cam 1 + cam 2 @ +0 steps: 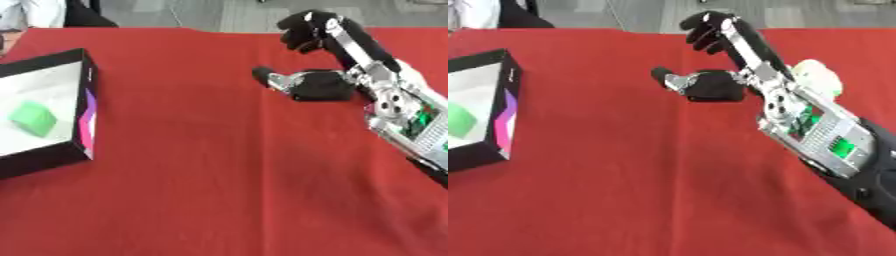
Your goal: Pick up the objects with one hand, pass them to the other hand, and then place them into the box on the other side of the table.
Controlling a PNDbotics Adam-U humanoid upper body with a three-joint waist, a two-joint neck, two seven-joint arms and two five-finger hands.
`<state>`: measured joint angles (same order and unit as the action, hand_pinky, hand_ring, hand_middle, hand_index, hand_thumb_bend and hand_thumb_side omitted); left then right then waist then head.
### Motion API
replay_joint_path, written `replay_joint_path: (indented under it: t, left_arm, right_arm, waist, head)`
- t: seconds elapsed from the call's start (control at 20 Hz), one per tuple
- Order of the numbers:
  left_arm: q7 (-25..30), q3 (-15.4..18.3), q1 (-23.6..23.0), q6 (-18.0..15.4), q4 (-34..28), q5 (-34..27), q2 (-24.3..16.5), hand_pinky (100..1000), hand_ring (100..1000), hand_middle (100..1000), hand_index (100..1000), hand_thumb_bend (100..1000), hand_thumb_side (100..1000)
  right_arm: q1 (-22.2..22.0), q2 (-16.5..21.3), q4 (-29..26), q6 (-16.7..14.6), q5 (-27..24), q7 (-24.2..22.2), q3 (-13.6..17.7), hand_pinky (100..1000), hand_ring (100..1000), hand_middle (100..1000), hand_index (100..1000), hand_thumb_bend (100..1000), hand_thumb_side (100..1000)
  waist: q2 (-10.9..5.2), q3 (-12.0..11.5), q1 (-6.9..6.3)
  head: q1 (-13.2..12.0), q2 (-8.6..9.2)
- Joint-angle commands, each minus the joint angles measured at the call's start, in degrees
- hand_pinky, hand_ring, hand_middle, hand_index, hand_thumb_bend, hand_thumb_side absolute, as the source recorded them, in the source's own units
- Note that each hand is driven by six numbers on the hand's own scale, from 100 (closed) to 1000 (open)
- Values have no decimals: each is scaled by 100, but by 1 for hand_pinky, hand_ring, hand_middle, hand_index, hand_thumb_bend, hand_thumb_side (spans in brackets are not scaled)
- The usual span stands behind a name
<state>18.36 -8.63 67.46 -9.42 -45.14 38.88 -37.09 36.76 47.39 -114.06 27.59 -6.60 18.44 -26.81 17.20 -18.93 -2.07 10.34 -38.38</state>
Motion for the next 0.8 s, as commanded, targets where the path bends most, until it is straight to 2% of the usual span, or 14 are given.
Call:
replay_joint_path:
  t: [0.05,0.1,0.2,0.25,0.4,0.45,0.6,0.7,0.8]
  left_arm:
    - [-231,41,-43,42,-325,-657,-374,893,812,763,821,100,245]
    - [-263,12,-119,48,-428,-847,-421,888,811,764,818,100,244]
    - [-325,-43,-290,90,-693,-1234,-539,878,804,757,810,100,247]
    - [-381,-58,-384,141,-827,-1429,-594,876,803,756,808,100,248]
    - [-592,-50,-665,346,-1185,-2022,-716,877,785,732,779,100,271]
    - [-666,-27,-764,414,-1283,-2266,-735,880,782,729,772,100,279]
    - [-871,-14,-1062,576,-1595,-2916,-798,887,783,730,772,100,313]
    - [-1053,37,-1294,639,-1858,-3364,-806,896,800,744,785,100,396]
    - [-1228,79,-1529,692,-2171,-3890,-831,905,816,756,792,100,456]
  right_arm:
    - [54,218,-53,43,-17,40,142,755,724,656,782,419,301]
    - [50,227,-53,61,-50,56,154,756,727,661,788,349,310]
    - [67,246,-53,72,-127,88,188,758,730,665,792,312,331]
    - [66,262,-53,78,-166,102,212,758,730,665,791,323,323]
    - [6,325,-53,70,-186,121,303,760,731,661,786,488,247]
    - [-32,354,-53,76,-156,110,322,762,733,661,786,522,251]
    - [-115,414,-53,97,-39,47,379,764,736,661,786,553,237]
    - [-204,479,-53,103,3,52,475,770,739,663,785,556,233]
    - [-306,534,-53,96,11,100,581,772,746,671,784,560,231]
  waist:
    - [-313,32,-48]
    - [-348,81,-59]
    - [-414,163,-68]
    - [-455,193,-67]
    - [-540,264,-58]
    - [-566,279,-53]
    - [-642,327,-41]
    - [-697,362,-22]
    - [-732,390,7]
  head:
    - [-16,-79]
    - [-36,-107]
    - [-63,-137]
    - [-67,-184]
    - [-94,-300]
    - [-103,-331]
    - [-62,-419]
    - [69,-535]
    - [235,-565]
